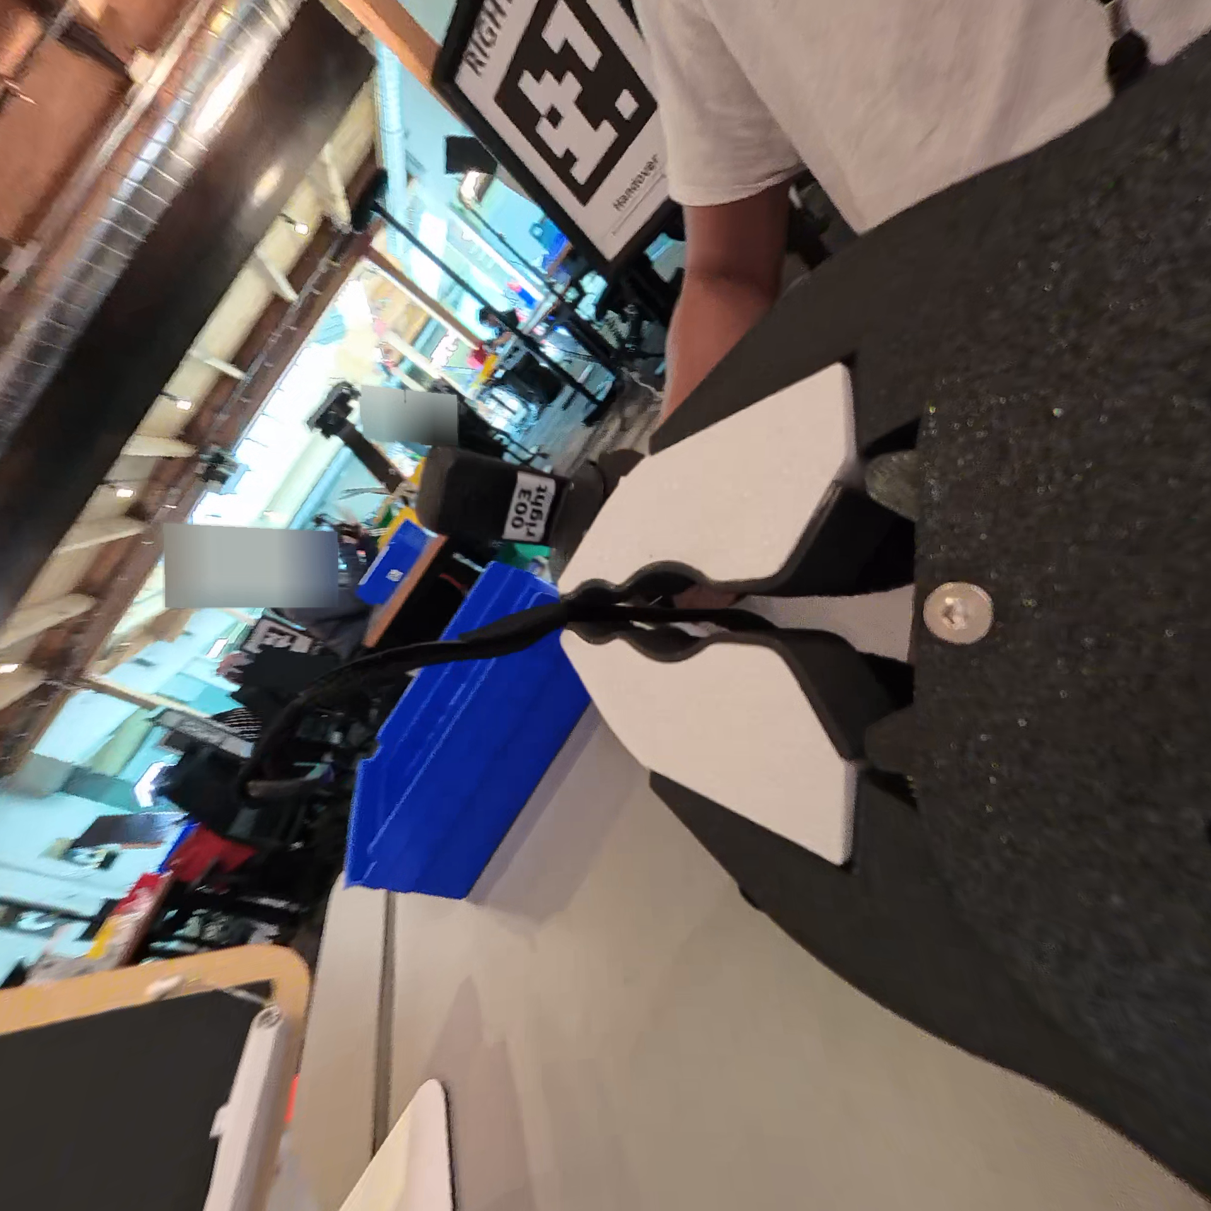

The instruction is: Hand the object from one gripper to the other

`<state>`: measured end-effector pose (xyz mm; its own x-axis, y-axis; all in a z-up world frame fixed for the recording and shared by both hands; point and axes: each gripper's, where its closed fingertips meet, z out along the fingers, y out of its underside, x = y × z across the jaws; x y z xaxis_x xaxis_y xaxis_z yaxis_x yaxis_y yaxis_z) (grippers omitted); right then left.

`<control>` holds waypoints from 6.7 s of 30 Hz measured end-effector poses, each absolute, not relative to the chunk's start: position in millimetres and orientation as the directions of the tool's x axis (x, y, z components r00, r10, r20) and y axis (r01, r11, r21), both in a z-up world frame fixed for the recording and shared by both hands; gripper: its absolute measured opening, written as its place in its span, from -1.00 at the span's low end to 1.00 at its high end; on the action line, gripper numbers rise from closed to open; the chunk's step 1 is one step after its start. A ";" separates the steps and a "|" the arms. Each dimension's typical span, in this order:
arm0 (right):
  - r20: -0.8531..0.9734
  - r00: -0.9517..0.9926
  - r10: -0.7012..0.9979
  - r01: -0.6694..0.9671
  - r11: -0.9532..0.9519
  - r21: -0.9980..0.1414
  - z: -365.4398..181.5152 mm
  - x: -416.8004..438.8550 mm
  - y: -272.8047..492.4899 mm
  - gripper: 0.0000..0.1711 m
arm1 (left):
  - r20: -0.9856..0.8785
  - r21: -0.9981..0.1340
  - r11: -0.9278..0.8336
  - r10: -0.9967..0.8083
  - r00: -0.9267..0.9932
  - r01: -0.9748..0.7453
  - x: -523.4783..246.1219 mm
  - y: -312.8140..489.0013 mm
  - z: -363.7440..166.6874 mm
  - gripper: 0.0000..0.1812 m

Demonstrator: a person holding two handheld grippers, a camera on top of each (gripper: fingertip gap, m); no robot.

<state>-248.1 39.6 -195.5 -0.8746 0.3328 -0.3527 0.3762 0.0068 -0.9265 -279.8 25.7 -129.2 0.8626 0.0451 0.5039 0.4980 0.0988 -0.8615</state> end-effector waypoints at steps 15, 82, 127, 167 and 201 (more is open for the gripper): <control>-0.721 -0.632 0.286 0.441 -0.632 -0.637 -156.9 -249.3 32.0 -0.19 | 0.673 -0.589 0.513 -0.117 0.730 0.625 -288.9 11.6 -97.6 -0.95; 0.554 -0.571 0.606 -0.192 0.558 -0.807 -175.7 -303.8 51.5 -0.21 | -0.074 -0.859 -0.486 0.433 0.899 0.163 -288.0 19.1 -177.2 -0.96; -0.422 -0.907 0.007 0.401 -0.300 -0.866 -112.2 -244.5 22.7 -0.73 | 0.274 -0.938 -0.191 0.104 0.956 0.289 -213.1 45.5 -174.5 -0.46; -0.568 -0.701 0.430 0.570 -0.141 -0.810 -192.2 -274.3 -4.6 -0.94 | -0.424 -0.768 -0.640 0.481 0.768 -0.023 -282.4 11.0 -220.4 -0.75; 0.169 -0.106 0.980 0.880 0.171 -0.442 -274.5 -331.5 410.9 -0.89 | 0.191 -0.889 -0.272 0.512 0.837 0.369 -265.5 -19.2 -225.4 -0.56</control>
